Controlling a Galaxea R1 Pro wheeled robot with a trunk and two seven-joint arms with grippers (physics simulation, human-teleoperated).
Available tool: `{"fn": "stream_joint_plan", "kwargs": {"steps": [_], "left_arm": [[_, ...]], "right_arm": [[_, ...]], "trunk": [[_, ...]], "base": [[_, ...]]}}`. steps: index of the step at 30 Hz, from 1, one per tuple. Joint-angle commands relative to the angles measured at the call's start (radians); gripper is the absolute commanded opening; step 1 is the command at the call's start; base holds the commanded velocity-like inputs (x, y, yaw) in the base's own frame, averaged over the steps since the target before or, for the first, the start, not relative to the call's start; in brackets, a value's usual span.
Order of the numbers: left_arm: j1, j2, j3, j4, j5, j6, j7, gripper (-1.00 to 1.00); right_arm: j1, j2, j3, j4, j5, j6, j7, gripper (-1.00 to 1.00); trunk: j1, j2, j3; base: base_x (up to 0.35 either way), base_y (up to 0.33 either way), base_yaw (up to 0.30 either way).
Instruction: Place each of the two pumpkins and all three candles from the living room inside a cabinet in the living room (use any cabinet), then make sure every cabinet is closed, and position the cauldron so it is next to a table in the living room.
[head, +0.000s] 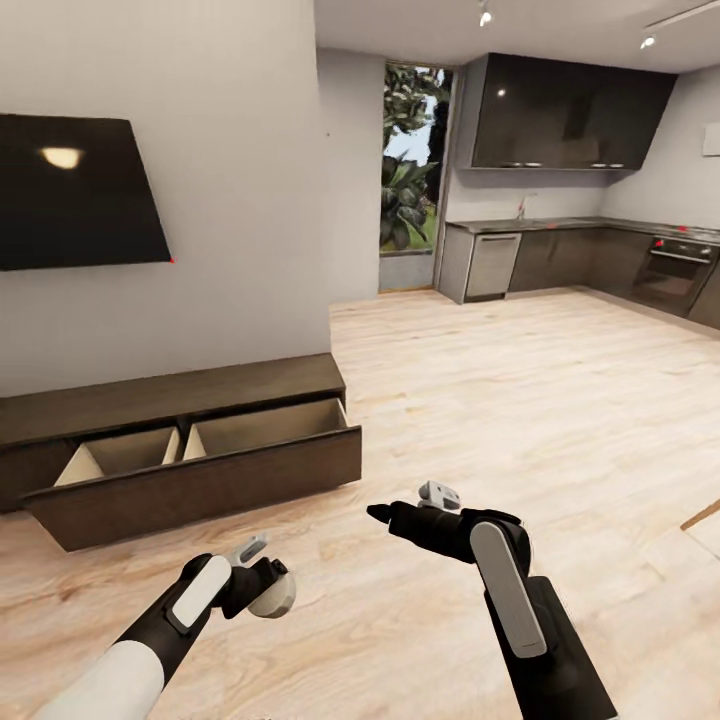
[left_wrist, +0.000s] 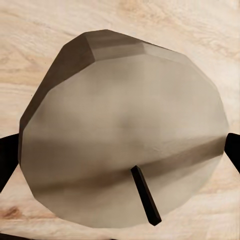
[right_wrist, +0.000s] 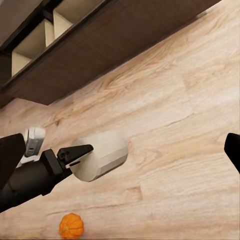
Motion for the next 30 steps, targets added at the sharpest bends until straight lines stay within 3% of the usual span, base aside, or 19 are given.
{"fn": "stream_joint_plan", "kwargs": {"steps": [1,13,30], "left_arm": [[-0.001,0.001,-0.006,-0.002,0.009,0.0,0.011,-1.0],[-0.001,-0.002,-0.007,-0.002,0.01,0.0,0.011,-1.0],[-0.001,-0.002,-0.009,-0.002,0.009,0.0,0.011,-1.0]], "right_arm": [[-0.001,0.0,0.016,0.0,-0.009,0.002,-0.011,1.0],[-0.001,0.0,0.032,0.001,-0.009,0.001,-0.01,1.0],[-0.001,0.002,0.029,-0.006,-0.01,0.001,0.001,1.0]], "trunk": [[-0.004,0.007,0.002],[-0.05,0.091,0.04],[-0.115,0.21,0.093]], "base": [[0.0,0.0,0.273],[0.0,0.0,0.267],[0.0,0.0,0.014]]}}
